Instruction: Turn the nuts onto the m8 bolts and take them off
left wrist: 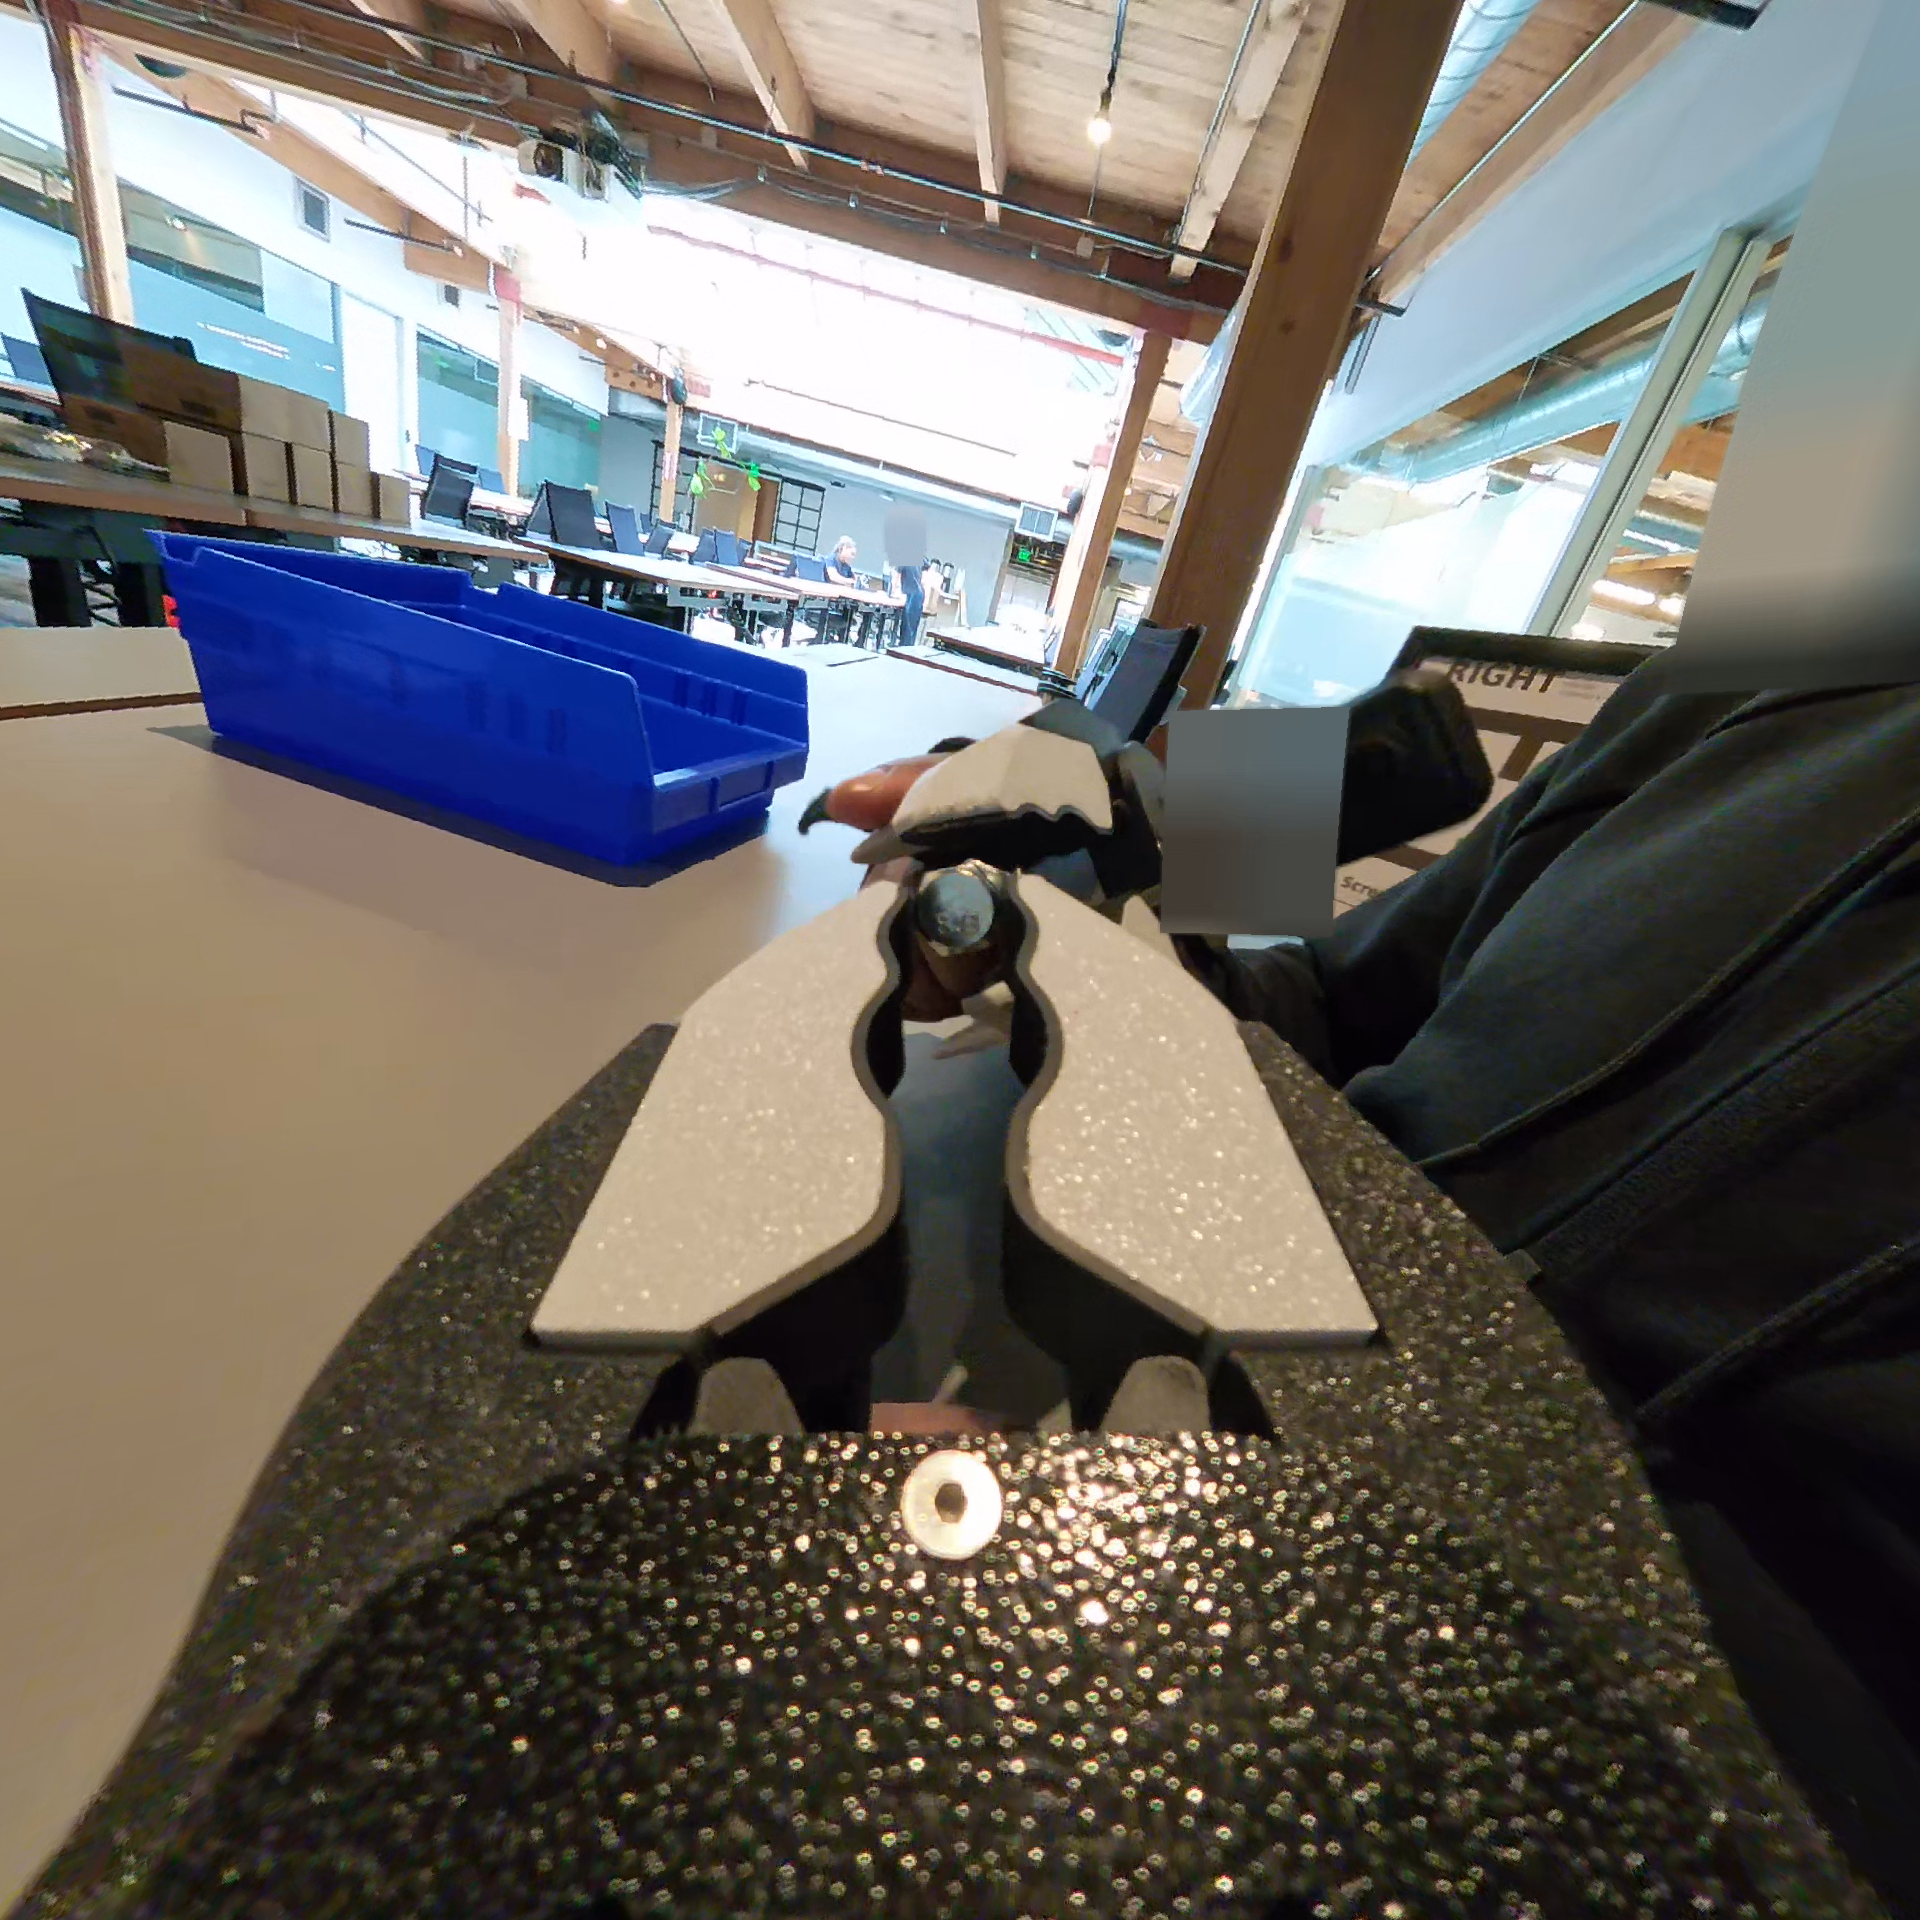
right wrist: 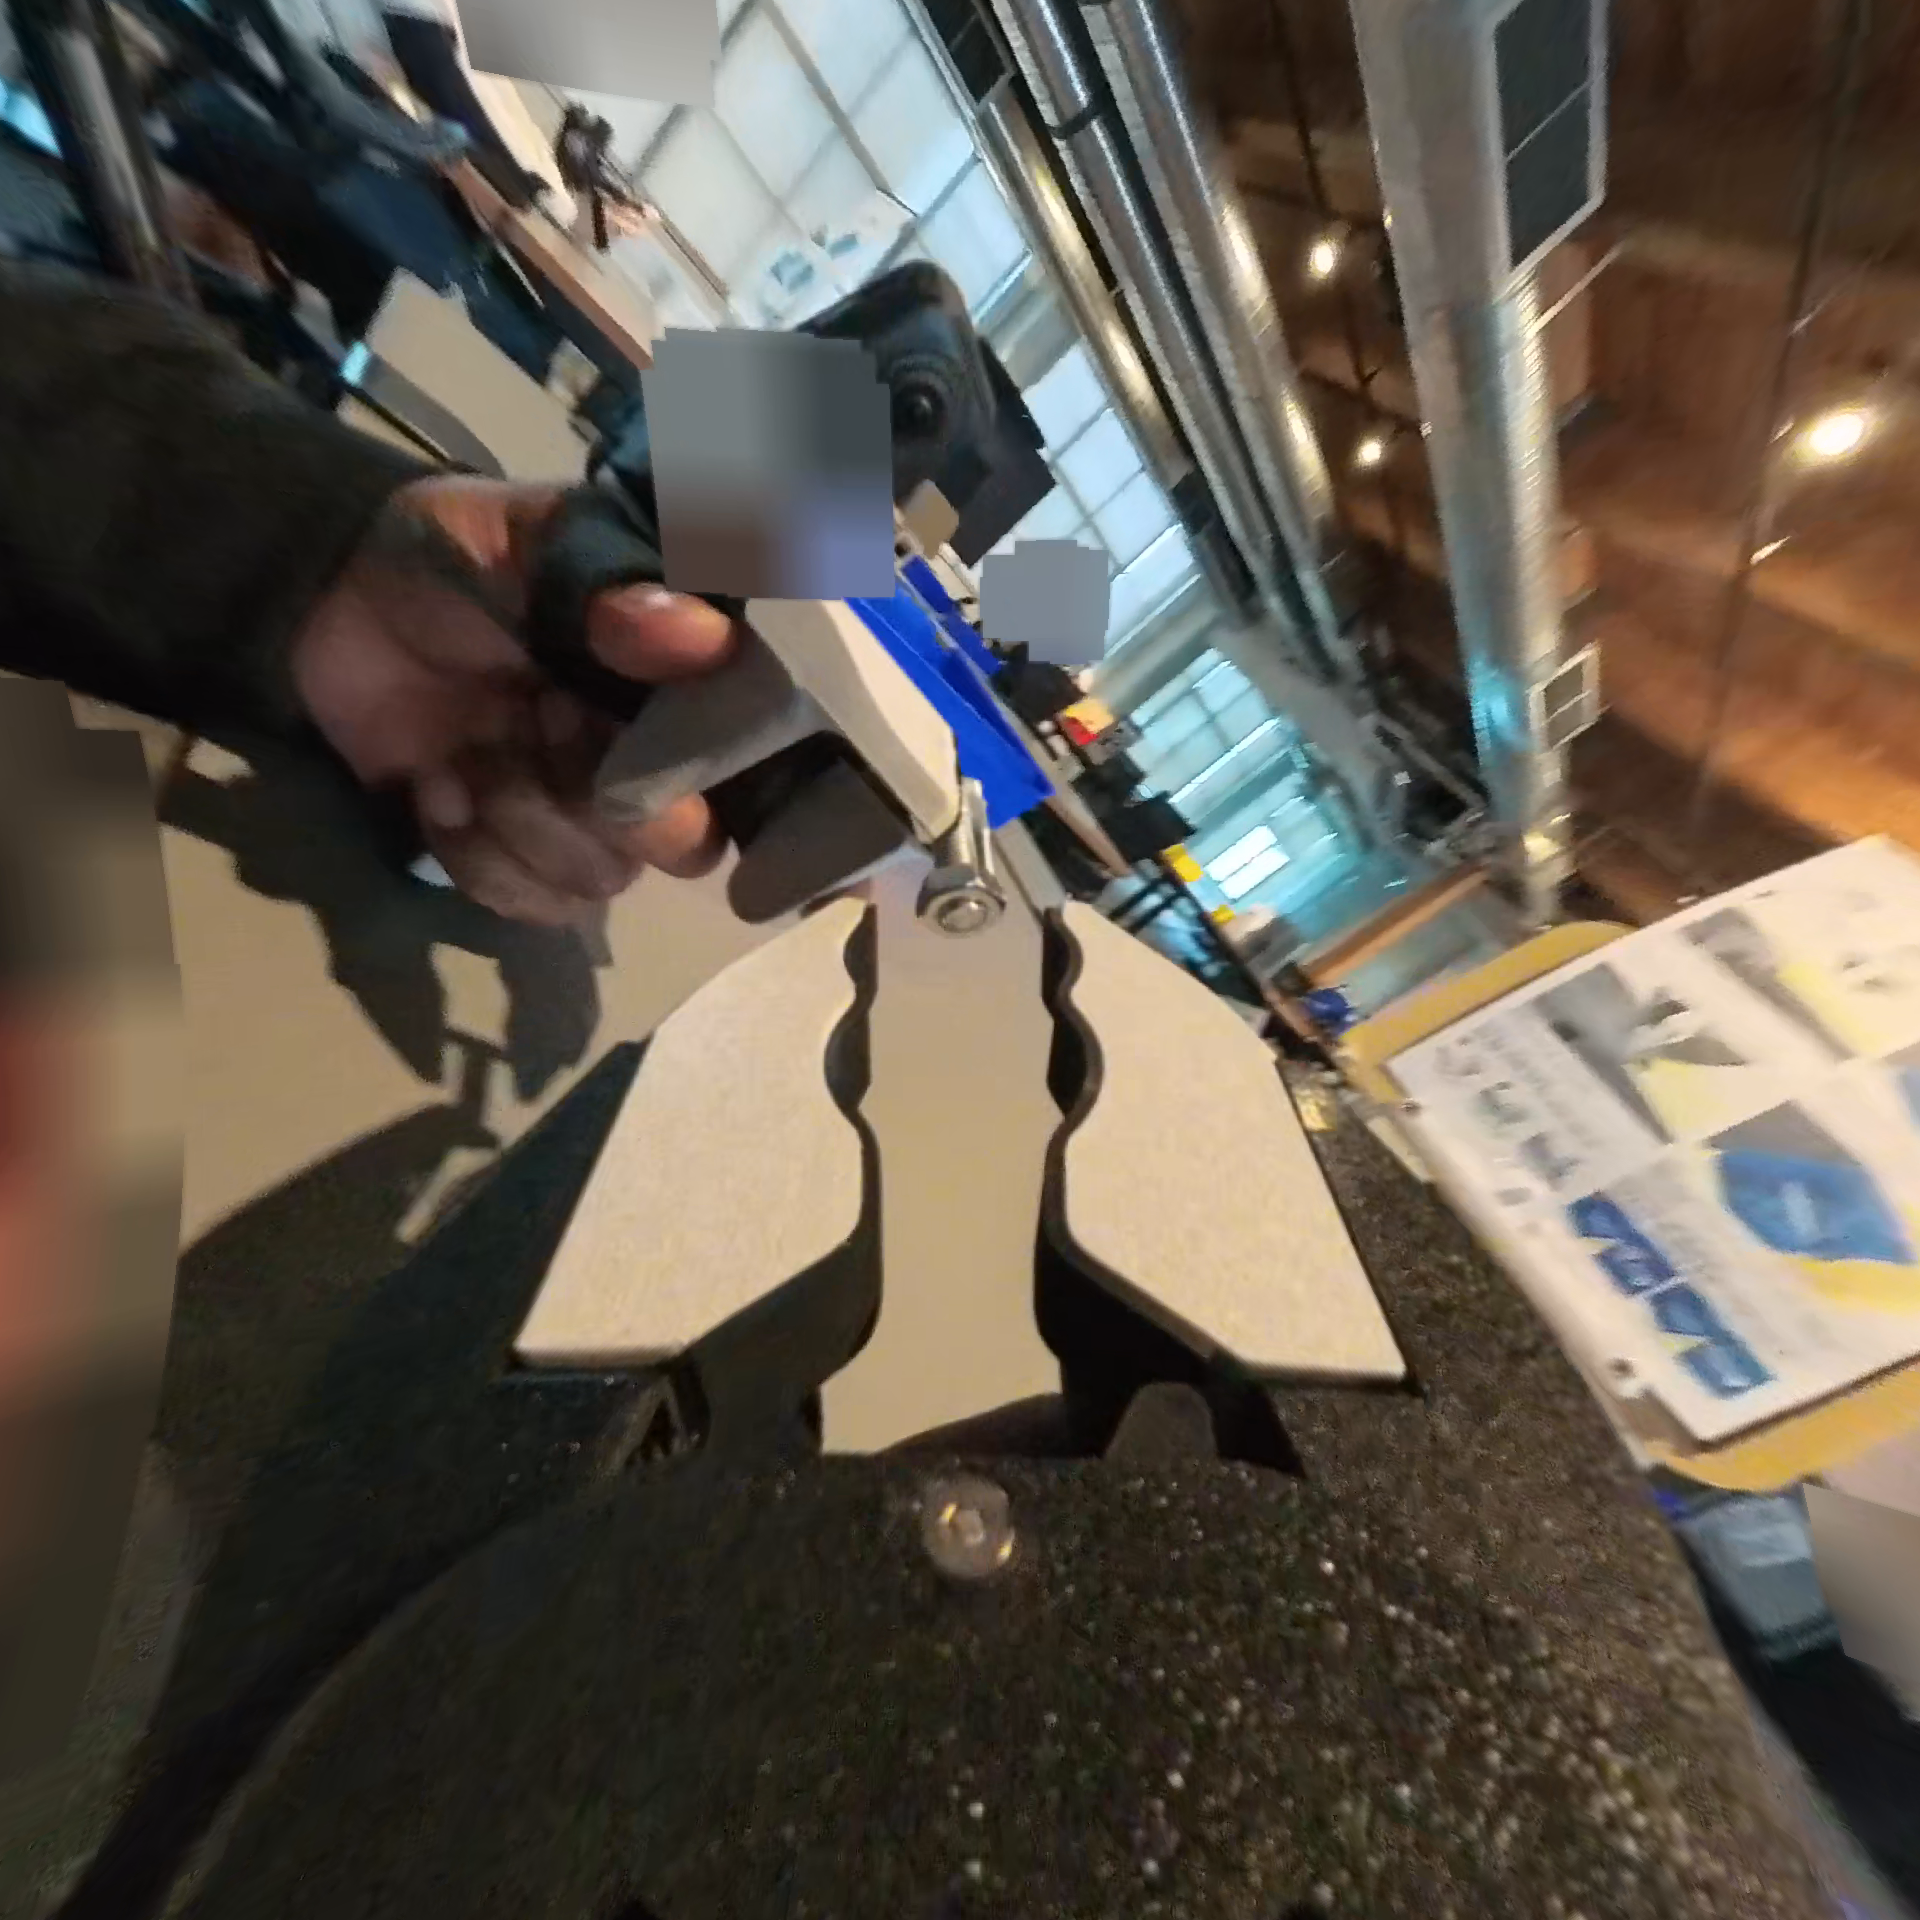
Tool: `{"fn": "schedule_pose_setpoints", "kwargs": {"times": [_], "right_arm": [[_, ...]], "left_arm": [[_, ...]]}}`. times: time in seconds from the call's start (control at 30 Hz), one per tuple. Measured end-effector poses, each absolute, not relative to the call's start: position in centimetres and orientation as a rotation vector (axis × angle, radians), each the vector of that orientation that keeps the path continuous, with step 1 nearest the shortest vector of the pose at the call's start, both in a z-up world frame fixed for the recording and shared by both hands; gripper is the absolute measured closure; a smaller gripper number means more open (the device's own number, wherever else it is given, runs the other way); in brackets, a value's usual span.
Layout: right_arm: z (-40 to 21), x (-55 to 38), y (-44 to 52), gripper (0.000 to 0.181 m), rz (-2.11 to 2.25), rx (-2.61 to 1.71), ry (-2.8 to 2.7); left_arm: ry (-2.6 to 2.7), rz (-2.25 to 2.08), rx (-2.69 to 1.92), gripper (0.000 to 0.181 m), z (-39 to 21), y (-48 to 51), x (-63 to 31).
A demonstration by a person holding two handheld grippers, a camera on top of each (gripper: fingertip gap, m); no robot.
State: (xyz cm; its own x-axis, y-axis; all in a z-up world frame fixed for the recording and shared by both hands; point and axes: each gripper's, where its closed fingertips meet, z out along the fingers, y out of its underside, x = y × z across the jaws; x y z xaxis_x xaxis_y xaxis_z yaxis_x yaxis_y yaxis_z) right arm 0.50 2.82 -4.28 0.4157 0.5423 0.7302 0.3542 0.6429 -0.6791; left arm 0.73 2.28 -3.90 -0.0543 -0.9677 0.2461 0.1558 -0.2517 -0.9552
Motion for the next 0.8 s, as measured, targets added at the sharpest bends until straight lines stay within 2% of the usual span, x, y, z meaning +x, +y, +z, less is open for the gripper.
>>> {"fn": "schedule_pose_setpoints", "kwargs": {"times": [0.1, 0.17, 0.43, 0.57, 0.67, 0.8], "right_arm": [[-4.20, 0.48, 2.96, 0.165, 0.043, -0.876, -1.175], [-4.23, 0.48, 2.88, 0.165, 0.101, -0.909, -1.172], [-4.38, 0.53, 2.01, 0.165, 1.094, -1.351, -1.015], [-4.45, 0.57, 2.44, 0.150, 0.713, -1.203, -1.104], [-4.60, 0.35, 2.65, 0.146, 0.377, -1.051, -1.170], [-4.54, 0.12, 2.93, 0.147, 0.196, -0.970, -1.169]], "left_arm": [[0.991, -1.489, -1.265, 0.166, -4.08, 2.24, 0.90], [0.996, -1.481, -1.264, 0.166, -4.12, 2.18, 0.95], [1.017, -1.447, -1.261, 0.166, -4.27, 1.99, 1.16], [0.961, -1.486, -1.256, 0.166, -3.88, 2.52, 0.66], [0.954, -1.496, -1.257, 0.166, -3.84, 2.60, 0.60], [0.974, -1.488, -1.270, 0.166, -4.05, 2.46, 0.84]]}}
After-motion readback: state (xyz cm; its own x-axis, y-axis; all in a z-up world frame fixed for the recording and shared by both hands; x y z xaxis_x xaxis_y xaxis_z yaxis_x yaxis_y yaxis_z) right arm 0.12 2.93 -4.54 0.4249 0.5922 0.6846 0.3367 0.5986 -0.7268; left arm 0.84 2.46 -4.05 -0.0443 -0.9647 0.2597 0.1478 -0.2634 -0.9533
